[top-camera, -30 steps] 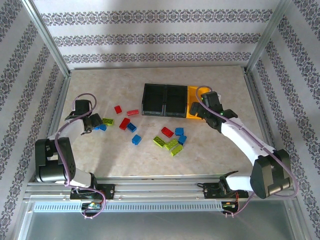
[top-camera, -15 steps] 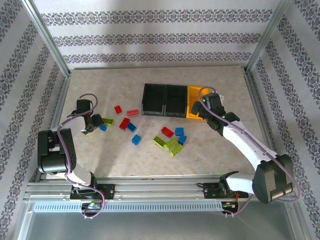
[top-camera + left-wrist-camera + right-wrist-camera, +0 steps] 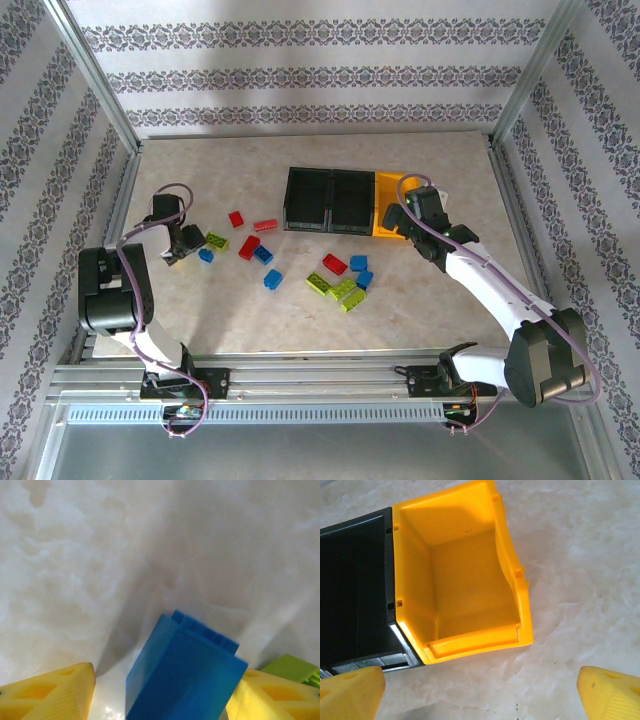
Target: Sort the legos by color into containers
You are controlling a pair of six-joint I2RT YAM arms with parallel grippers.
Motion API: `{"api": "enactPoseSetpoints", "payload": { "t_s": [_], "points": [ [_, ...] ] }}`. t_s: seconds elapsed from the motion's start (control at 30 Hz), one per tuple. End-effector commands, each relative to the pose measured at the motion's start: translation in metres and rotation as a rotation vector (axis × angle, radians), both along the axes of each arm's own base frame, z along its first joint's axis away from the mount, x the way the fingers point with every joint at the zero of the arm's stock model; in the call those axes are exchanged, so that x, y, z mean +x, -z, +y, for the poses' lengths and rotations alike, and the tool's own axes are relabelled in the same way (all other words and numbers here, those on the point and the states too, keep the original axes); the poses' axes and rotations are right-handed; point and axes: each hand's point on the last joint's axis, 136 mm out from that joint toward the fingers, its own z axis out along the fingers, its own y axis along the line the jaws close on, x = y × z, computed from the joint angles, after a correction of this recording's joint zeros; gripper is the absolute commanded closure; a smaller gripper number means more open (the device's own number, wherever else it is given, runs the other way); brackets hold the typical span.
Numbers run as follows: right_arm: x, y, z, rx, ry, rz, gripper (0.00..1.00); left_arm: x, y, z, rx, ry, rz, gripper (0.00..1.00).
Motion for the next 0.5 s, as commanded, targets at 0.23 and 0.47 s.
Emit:
{"api": "enactPoseSetpoints", "payload": {
  "t_s": [0.23,0.47],
  "points": [
    [0.0012,-0.0017,-0.0013,-0.013,0.017,-0.008,0.02,0.014,0.0012,0.0167,-0.004,-0.081,0.002,0.5],
    [0.0027,-0.0039,-0.0035,-0.023,0.029,-0.014,0.02,0.0061,0.0032,0.0111,-0.023,-0.08,0.0,0.63]
  ]
}}
